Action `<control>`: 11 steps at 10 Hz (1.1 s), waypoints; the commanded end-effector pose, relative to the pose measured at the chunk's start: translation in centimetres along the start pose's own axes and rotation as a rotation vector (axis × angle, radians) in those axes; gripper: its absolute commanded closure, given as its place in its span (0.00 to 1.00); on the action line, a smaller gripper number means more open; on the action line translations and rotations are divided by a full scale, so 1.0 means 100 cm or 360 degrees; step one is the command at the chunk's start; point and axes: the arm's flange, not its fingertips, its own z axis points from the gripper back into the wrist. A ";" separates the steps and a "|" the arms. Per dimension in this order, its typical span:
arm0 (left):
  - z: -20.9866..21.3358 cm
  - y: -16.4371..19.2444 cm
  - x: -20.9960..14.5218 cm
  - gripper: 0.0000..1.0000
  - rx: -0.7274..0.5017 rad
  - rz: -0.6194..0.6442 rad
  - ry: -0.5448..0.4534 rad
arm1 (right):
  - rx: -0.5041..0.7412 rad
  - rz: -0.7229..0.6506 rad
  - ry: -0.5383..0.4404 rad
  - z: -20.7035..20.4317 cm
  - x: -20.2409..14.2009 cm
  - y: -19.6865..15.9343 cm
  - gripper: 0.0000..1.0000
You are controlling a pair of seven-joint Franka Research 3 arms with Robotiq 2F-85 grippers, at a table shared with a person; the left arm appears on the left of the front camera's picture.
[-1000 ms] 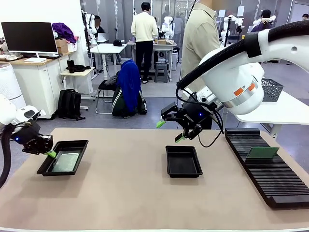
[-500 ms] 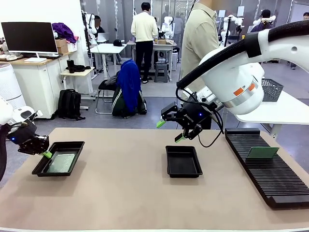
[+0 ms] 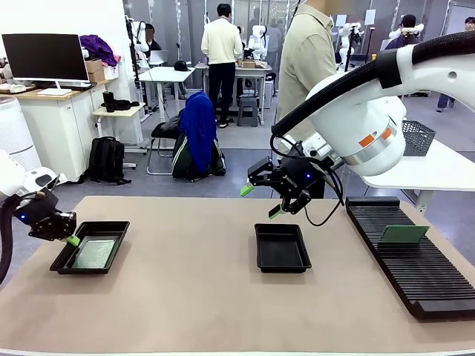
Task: Inspect and transfer BCBs to ESD trays.
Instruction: Pick up the ESD tray and place it on the left side of the table.
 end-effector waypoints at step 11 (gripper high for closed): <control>-0.007 -0.005 0.002 0.43 0.0001 0.0017 -0.0025 | -0.0012 -0.0010 0.0004 -0.001 0.001 0.001 0.00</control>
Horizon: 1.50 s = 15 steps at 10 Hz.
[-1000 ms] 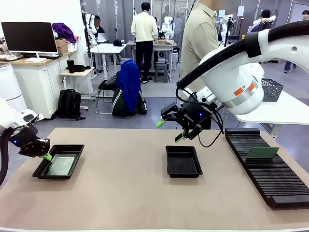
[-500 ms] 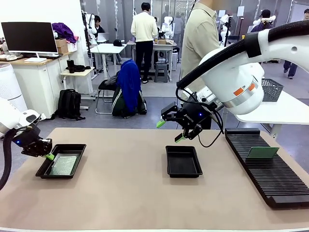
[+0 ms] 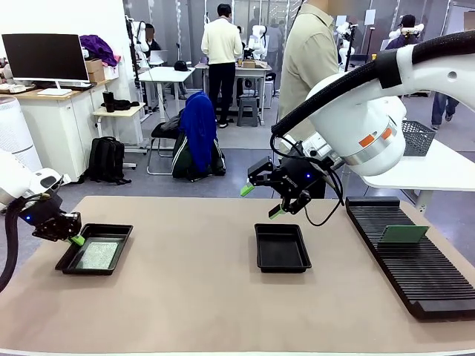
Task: Inspect and transfer BCBs to ESD trays.
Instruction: Pick up the ESD tray and place it on the left side of the table.
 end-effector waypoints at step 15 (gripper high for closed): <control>0.062 -0.019 -0.007 0.00 0.0040 0.0023 0.0098 | -0.0012 -0.0010 0.0004 -0.001 0.001 0.001 0.00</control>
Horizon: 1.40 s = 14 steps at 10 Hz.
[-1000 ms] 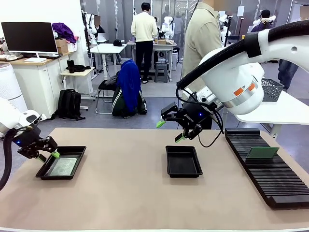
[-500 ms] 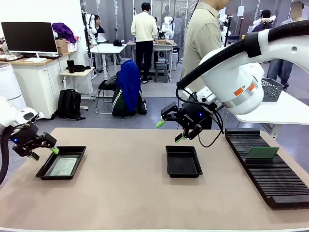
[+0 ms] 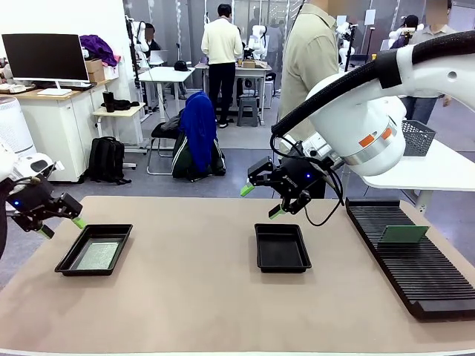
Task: Inspect and transfer BCBs to ESD trays.
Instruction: Pick up the ESD tray and place it on the left side of the table.
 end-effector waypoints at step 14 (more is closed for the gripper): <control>0.052 -0.019 -0.008 0.00 0.0025 -0.0026 0.0042 | -0.0012 -0.0010 0.0004 -0.001 0.001 0.001 0.00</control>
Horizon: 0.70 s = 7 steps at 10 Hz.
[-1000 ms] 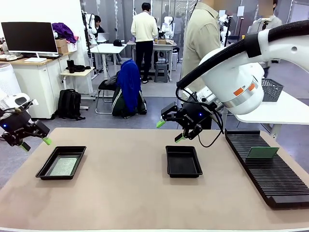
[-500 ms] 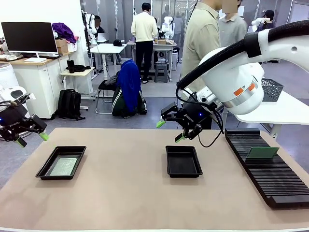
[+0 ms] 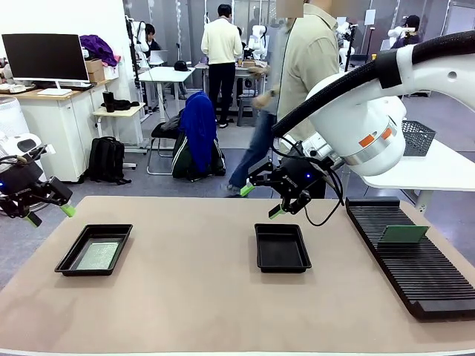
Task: Inspect and transfer BCBs to ESD trays.
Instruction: Pick up the Blank PCB from the PCB Rack and place it in the right ESD tray.
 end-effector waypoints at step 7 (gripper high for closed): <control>-0.001 0.002 0.001 0.00 -0.0002 0.0000 -0.0016 | -0.0012 -0.0009 0.0003 -0.001 0.001 0.001 0.00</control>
